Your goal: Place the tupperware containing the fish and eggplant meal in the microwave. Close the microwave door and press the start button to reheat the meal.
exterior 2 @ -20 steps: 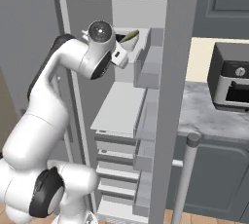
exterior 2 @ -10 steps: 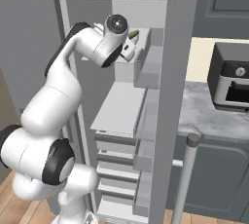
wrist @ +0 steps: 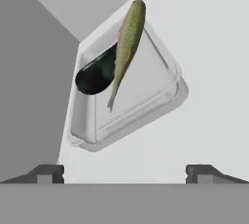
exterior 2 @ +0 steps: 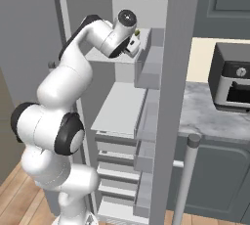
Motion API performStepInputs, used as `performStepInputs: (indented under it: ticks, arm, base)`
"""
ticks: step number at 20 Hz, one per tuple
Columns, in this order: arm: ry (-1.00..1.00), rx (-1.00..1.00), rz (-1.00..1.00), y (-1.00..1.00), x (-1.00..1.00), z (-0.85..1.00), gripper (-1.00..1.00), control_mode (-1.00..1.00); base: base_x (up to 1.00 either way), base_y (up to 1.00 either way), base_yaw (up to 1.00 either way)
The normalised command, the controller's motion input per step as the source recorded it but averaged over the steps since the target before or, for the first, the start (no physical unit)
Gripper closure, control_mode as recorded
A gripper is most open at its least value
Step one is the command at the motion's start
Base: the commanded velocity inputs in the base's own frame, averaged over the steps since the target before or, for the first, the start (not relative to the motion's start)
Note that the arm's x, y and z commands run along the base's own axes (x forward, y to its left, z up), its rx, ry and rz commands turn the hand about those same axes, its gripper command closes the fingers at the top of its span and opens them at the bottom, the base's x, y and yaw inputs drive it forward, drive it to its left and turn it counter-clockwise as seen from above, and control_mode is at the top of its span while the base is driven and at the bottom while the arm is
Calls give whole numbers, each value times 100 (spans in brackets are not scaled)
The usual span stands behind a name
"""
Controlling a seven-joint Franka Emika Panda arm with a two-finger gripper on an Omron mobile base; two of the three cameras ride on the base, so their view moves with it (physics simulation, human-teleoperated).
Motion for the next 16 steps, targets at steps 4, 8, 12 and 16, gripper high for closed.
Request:
performStepInputs:
  ticks: [4, 8, 12, 16]
  arm:
    - [8, 0, 1, 0, 52, -13, -100, -100]
    - [7, 0, 0, 0, 52, -16, -100, -100]
    - [3, 0, 0, 0, 50, -18, -100, -100]
    - [2, 0, 0, 0, 49, -16, -100, -100]
  base:
    - [0, 0, 0]
    - [0, 0, 0]
    - [0, 0, 0]
    - [0, 0, 0]
